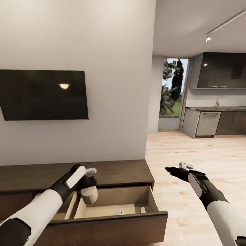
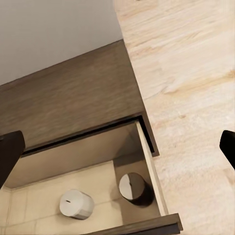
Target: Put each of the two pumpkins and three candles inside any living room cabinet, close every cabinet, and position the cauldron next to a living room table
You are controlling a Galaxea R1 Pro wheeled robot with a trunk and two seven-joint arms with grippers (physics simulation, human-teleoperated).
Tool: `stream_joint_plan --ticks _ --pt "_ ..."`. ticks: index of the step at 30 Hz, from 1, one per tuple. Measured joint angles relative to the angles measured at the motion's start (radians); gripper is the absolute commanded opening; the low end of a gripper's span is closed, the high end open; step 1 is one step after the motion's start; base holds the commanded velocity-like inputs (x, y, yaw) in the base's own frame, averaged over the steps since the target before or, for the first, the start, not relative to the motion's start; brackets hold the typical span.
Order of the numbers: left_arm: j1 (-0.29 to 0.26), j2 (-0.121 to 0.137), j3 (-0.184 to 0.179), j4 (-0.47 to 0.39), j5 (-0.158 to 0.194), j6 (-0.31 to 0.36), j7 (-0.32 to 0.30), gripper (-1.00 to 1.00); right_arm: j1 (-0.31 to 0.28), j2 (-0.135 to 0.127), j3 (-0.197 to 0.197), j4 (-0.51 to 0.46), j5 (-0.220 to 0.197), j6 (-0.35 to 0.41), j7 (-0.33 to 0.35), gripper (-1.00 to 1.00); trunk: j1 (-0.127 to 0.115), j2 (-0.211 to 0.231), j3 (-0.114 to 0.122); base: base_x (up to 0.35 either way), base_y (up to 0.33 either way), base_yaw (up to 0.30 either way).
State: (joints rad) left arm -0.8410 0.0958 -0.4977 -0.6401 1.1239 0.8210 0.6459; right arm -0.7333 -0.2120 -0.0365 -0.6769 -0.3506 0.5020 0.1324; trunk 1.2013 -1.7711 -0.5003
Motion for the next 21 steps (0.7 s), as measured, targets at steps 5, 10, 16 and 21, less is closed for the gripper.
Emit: stream_joint_plan --ticks 5,10,16,21 --pt "0.000 0.000 -0.020 0.001 -0.004 -0.008 -0.064 -1.00 0.000 0.000 0.000 0.000 0.000 -0.002 0.000 1.00 0.019 -0.035 -0.016 0.000 0.000 0.000" --pt "0.000 -0.001 -0.036 0.008 -0.006 -0.016 -0.083 -1.00 -0.001 0.000 0.000 0.000 0.000 -0.003 0.000 1.00 0.031 -0.056 -0.024 0.000 0.000 -0.102" --pt "0.000 0.000 -0.037 0.008 -0.005 -0.017 -0.085 -1.00 0.000 0.000 0.001 0.000 0.000 -0.003 0.000 1.00 0.031 -0.056 -0.021 0.000 0.000 -0.113" --pt "0.000 0.000 -0.036 0.008 -0.005 -0.020 -0.085 -1.00 0.000 0.000 0.001 0.000 0.000 -0.003 0.000 1.00 0.031 -0.056 -0.021 0.015 0.000 -0.010"
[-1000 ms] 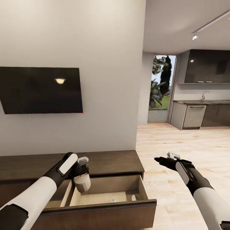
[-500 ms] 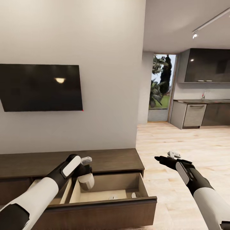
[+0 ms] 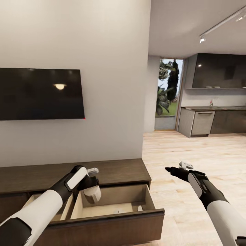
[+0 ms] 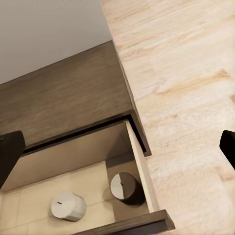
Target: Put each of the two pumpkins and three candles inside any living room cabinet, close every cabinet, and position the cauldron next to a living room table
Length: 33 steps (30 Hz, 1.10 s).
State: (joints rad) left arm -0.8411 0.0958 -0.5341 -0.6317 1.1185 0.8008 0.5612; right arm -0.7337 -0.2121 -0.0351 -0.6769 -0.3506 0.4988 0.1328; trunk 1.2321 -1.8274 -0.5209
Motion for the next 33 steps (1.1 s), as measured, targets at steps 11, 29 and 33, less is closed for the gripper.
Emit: stream_joint_plan --ticks 11,29,33 --pt "0.000 0.000 -0.001 0.020 0.000 -0.016 0.000 -1.00 0.000 0.000 0.000 0.000 0.001 -0.001 0.000 1.00 0.000 0.000 0.000 0.206 0.000 -0.001" --pt "0.000 0.000 -0.001 0.022 0.000 -0.016 0.000 -1.00 0.001 0.000 0.000 0.002 0.003 -0.015 0.000 1.00 0.034 -0.063 -0.028 0.006 0.000 0.000" --pt "0.000 0.000 -0.001 0.022 0.000 -0.016 0.000 -1.00 0.001 0.000 0.000 0.002 0.003 -0.015 0.000 1.00 0.050 -0.091 -0.041 0.000 0.000 0.000"
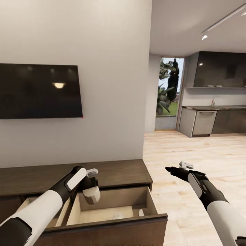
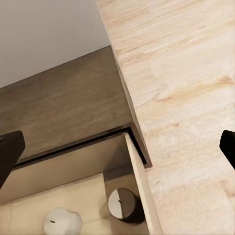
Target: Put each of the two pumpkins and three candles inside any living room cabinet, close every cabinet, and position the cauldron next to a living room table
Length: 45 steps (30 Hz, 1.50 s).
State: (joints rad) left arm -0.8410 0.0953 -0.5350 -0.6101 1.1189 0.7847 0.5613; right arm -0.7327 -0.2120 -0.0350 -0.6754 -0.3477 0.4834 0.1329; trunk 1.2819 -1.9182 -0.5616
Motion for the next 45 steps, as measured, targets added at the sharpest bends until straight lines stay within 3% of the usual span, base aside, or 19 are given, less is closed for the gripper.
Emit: stream_joint_plan --ticks 11,19,45 --pt "0.000 0.000 0.000 0.000 0.000 -0.023 0.000 -1.00 0.000 0.000 0.000 0.000 0.002 0.000 0.000 1.00 0.042 -0.077 -0.034 0.000 0.000 0.000" --pt "0.000 0.000 -0.007 0.001 -0.024 -0.027 0.000 -1.00 0.000 0.000 0.000 0.000 0.004 0.000 0.000 1.00 0.073 -0.133 -0.060 0.000 0.000 0.000" --pt "0.000 0.000 -0.009 0.002 -0.026 -0.028 0.000 -1.00 0.000 0.000 0.002 0.000 0.005 0.000 -0.002 1.00 0.173 -0.315 -0.141 0.000 0.000 0.000"
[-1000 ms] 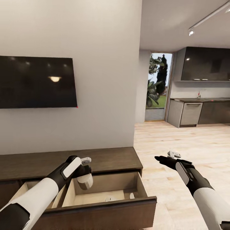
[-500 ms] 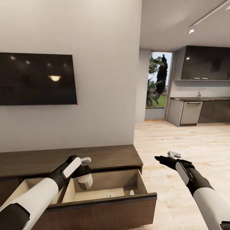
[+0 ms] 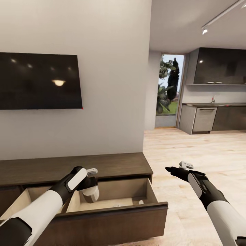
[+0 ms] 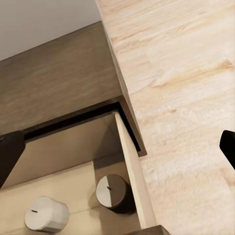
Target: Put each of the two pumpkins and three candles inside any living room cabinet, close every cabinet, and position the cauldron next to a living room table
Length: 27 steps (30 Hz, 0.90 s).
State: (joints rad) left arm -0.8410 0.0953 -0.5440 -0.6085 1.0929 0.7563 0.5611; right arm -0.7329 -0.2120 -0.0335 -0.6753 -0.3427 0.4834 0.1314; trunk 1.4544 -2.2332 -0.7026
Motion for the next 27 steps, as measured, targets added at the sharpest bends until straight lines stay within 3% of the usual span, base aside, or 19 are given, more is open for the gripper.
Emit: stream_joint_plan --ticks 11,21,27 --pt "0.000 0.000 -0.005 0.000 0.001 -0.036 -0.001 -1.00 0.000 0.000 0.000 0.000 0.000 0.000 0.000 1.00 0.042 -0.077 -0.034 0.000 0.000 0.000" --pt "0.000 0.000 -0.013 0.000 0.001 -0.041 -0.001 -1.00 0.000 0.000 0.000 0.000 0.000 0.000 0.000 1.00 0.042 -0.077 -0.034 0.006 0.000 0.000" --pt "0.000 0.000 -0.014 0.000 0.001 -0.041 0.000 -1.00 0.000 0.000 0.000 0.000 0.000 0.000 0.000 1.00 0.042 -0.077 -0.034 0.241 0.000 0.000"
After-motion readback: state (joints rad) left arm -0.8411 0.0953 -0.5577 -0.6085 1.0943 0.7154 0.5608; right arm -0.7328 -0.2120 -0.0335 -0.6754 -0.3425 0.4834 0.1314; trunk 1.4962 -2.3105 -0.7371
